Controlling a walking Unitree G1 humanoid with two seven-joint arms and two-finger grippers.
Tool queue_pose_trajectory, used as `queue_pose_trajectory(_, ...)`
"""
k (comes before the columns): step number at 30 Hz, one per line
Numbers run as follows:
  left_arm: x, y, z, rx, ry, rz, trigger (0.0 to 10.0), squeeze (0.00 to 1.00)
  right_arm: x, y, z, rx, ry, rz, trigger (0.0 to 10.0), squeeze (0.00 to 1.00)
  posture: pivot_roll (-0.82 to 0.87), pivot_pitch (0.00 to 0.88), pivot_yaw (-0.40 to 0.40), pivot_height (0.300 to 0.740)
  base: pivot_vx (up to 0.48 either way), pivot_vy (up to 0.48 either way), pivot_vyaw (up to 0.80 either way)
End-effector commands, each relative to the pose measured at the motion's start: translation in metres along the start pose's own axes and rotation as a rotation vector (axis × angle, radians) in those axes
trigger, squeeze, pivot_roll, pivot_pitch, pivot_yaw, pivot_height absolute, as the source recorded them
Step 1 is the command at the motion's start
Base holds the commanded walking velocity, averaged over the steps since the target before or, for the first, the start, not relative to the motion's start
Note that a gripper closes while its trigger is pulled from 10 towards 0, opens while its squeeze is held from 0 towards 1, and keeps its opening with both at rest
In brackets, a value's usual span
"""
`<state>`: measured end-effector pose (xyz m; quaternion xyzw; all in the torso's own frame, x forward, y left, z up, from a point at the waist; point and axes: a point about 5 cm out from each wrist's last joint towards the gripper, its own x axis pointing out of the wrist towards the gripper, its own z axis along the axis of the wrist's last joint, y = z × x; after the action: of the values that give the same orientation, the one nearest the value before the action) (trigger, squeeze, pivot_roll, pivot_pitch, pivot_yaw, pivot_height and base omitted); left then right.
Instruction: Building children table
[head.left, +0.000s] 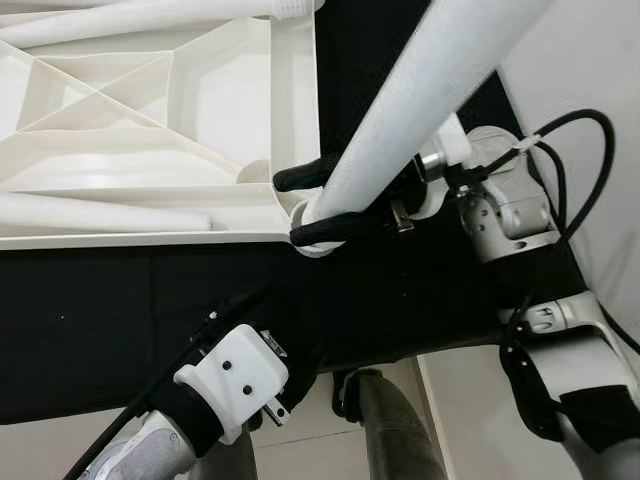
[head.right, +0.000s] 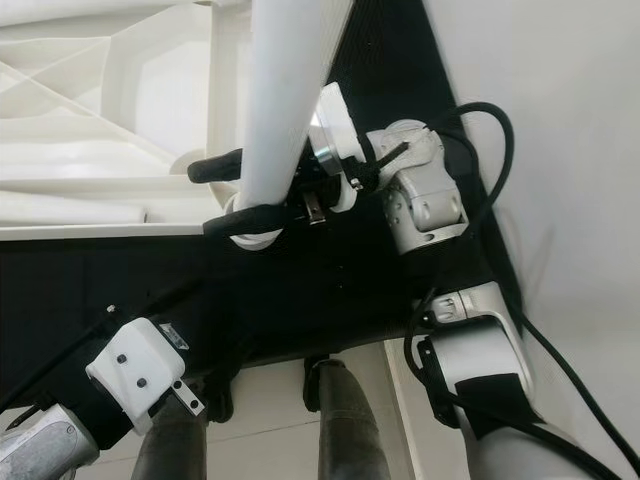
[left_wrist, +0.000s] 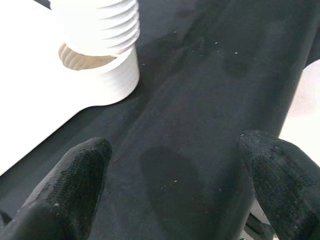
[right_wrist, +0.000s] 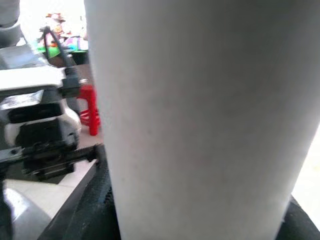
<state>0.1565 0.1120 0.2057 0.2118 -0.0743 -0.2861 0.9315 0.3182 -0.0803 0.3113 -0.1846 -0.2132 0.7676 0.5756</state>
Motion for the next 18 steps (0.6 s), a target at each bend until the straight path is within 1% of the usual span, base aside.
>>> queue_pose_trajectory(1,-0.002,-0.004,-0.002,-0.013,0.023,-0.015,10.0,0.0,0.009,0.003,-0.018,0.056,0.035,-0.02,10.0,0.0,0.15,0.546,-0.046,0.74,0.0,0.0,0.0)
queue_pose_trajectory(6,-0.002,-0.004,-0.002,-0.013,0.022,-0.014,10.0,0.0,0.014,0.002,-0.016,0.058,0.011,-0.011,10.0,0.0,0.14,0.551,-0.051,0.74,0.0,0.0,0.0)
queue_pose_trajectory(9,-0.001,-0.004,-0.002,-0.009,0.019,-0.008,10.0,0.0,0.02,0.001,-0.013,0.053,-0.019,0.006,10.0,0.0,0.13,0.548,-0.064,0.74,0.0,0.0,0.0)
queue_pose_trajectory(10,0.0,-0.004,-0.002,-0.008,0.017,-0.002,10.0,0.0,0.022,-0.003,-0.01,0.042,-0.027,0.002,10.0,0.0,0.12,0.55,-0.068,0.74,0.0,0.0,0.0)
queue_pose_trajectory(14,0.001,-0.004,-0.002,-0.009,0.016,-0.002,10.0,0.0,0.023,-0.008,-0.005,0.029,-0.034,-0.004,10.0,0.0,0.12,0.55,-0.07,0.74,0.0,0.0,0.0)
queue_pose_trajectory(15,0.001,-0.005,-0.002,-0.009,0.015,-0.006,10.0,0.0,0.024,-0.012,0.0,0.015,-0.047,-0.006,10.0,0.0,0.11,0.548,-0.07,0.74,0.0,0.0,0.0)
queue_pose_trajectory(18,0.002,-0.005,-0.003,-0.001,0.014,-0.011,10.0,0.0,0.026,-0.012,0.002,0.008,-0.054,0.003,10.0,0.0,0.11,0.546,-0.069,0.74,0.0,0.0,0.0)
